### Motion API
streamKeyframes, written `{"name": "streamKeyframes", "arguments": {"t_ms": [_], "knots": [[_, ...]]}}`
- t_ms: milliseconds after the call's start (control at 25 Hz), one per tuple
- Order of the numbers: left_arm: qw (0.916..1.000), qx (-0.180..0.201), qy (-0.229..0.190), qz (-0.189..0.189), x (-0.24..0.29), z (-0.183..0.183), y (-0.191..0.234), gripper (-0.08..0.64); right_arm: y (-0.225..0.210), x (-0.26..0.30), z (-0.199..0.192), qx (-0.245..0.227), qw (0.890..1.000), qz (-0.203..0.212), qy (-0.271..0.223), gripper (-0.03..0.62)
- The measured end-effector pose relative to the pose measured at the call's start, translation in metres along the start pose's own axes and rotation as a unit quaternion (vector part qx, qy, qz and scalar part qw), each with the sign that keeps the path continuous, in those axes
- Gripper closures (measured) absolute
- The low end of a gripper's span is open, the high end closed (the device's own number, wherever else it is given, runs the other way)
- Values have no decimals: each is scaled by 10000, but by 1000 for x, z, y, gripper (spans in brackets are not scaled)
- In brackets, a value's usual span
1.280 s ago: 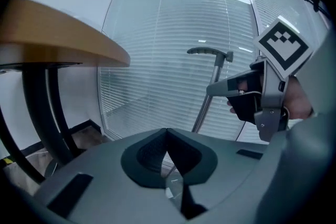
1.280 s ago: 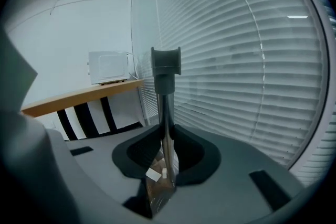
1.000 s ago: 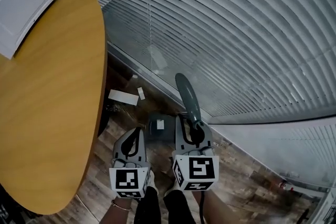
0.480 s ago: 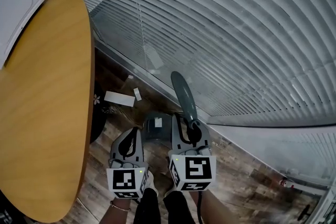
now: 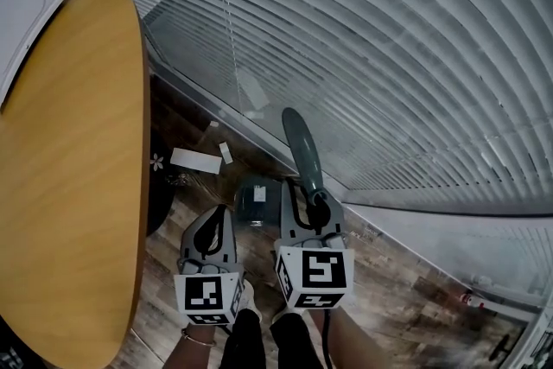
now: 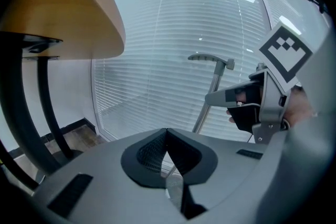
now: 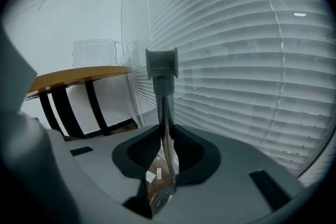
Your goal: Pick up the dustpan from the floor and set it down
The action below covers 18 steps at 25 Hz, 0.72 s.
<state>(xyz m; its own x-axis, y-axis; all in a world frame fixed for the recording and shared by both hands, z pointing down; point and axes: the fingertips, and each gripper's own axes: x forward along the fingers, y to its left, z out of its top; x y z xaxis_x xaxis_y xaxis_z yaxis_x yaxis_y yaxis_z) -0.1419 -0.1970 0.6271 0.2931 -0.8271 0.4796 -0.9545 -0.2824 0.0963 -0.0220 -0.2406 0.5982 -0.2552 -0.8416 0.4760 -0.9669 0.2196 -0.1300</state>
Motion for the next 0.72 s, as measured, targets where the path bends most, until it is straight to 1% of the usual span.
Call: {"name": "streamKeyframes", "arguments": {"t_ms": [360,720], "knots": [[9999,-56,67,-83,-1,-2,1,545,5,11,0,-42,9999,-121,-1,498],[9997,-47,145,-210,4,-6,2,544,5,35,-1,-192,9993,-248,178,497]]}}
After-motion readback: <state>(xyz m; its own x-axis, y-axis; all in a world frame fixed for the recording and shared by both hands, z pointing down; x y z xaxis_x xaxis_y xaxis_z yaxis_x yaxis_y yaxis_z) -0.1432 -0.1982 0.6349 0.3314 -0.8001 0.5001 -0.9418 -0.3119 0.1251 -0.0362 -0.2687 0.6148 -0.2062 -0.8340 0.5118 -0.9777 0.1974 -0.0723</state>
